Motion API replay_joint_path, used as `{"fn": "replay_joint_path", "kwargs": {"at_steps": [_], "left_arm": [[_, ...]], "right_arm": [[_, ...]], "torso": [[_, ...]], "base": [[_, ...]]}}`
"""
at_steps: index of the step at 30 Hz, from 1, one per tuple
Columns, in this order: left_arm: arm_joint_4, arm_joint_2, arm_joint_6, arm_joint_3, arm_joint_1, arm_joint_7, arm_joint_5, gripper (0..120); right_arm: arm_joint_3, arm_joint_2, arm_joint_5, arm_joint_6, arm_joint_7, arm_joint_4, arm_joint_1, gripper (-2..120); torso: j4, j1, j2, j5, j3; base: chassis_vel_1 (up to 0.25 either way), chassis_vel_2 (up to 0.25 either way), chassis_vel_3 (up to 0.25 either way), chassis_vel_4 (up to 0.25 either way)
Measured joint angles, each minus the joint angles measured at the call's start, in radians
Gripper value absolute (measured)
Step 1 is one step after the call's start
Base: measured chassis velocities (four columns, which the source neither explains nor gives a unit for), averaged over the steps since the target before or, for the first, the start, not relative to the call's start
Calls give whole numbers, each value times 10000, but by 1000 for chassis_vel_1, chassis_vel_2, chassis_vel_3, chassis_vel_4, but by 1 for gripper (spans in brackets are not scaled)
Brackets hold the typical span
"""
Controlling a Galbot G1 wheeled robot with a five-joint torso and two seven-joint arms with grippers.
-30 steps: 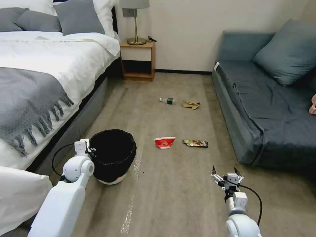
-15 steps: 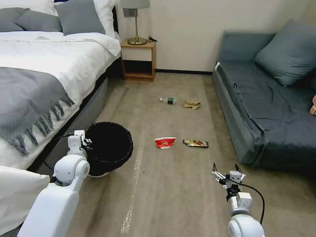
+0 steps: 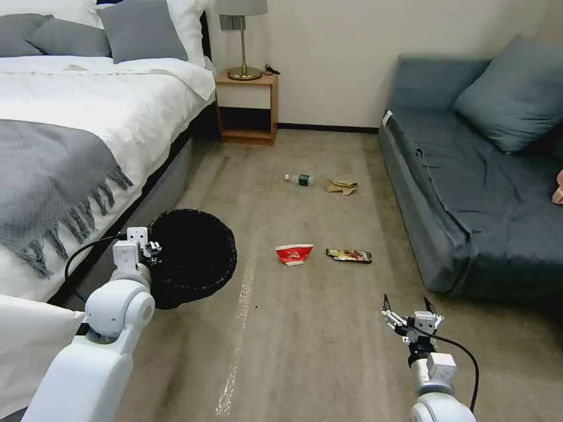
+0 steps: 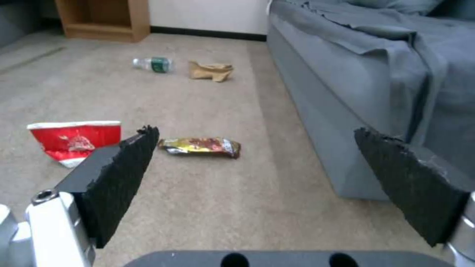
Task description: Pick up the trash bin, then pick up the garbage on the floor and place it into the trash bin.
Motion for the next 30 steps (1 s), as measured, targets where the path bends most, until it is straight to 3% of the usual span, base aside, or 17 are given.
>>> {"fn": "replay_joint_path", "kwargs": {"at_steps": [2,15,30], "left_arm": [[-130,-58,-189,-70,170,124,723,4],[-585,-264,-569,-538,992,317,1800,4],[-478,-386,-725,-676,1278,413,1854,4]], "right_arm": [[132,90,2,66,-85,70,-154,100],[271,469,-271,286,-384,109,-362,100],[471,567,-1091,1229,-170,-780,33,100]], "torso": [[1,0,1,-1,0],[2,0,1,0,0],[2,0,1,1,0]], "base": [[0,0,0,0],[0,0,0,0],[0,0,0,0]]}}
